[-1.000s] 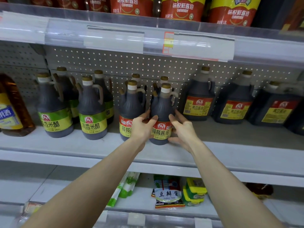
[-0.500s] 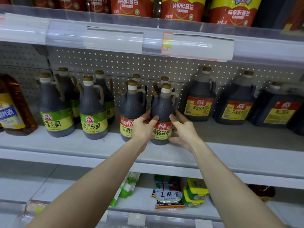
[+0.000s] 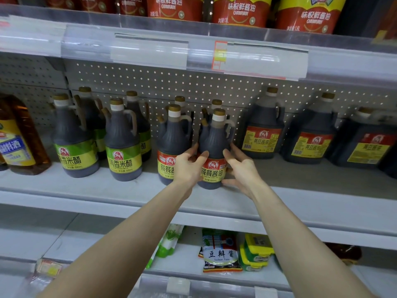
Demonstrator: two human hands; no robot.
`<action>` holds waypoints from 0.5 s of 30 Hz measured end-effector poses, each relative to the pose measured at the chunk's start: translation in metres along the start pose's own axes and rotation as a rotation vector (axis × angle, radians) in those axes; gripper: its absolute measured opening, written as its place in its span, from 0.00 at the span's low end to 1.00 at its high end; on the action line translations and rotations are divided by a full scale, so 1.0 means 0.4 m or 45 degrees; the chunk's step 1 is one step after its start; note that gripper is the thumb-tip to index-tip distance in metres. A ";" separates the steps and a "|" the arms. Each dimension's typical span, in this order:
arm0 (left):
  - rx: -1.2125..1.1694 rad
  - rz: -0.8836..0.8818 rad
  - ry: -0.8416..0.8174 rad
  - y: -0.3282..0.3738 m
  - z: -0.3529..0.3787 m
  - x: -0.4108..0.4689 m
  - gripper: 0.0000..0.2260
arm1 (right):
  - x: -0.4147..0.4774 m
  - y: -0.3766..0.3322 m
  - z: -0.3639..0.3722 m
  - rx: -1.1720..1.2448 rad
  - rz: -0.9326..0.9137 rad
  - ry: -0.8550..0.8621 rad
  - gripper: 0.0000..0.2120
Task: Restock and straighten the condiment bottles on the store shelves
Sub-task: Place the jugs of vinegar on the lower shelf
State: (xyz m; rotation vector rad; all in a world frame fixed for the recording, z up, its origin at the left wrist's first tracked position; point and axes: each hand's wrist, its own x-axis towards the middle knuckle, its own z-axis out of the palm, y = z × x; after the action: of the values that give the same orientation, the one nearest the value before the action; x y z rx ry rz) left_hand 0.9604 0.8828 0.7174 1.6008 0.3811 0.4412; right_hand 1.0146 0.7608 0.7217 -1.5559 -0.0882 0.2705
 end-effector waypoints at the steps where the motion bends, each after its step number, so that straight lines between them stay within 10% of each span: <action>1: 0.004 0.000 -0.002 0.001 -0.001 -0.002 0.22 | 0.000 0.001 0.001 -0.005 0.000 0.003 0.24; 15: 0.155 0.048 -0.142 0.074 -0.041 -0.071 0.20 | -0.101 -0.044 0.002 -0.172 -0.156 0.155 0.19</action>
State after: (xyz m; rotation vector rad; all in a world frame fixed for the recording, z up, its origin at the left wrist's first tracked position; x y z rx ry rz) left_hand 0.9269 0.8807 0.7465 1.7450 0.2982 0.3609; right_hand 0.9774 0.7527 0.7439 -1.6904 -0.1081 0.0737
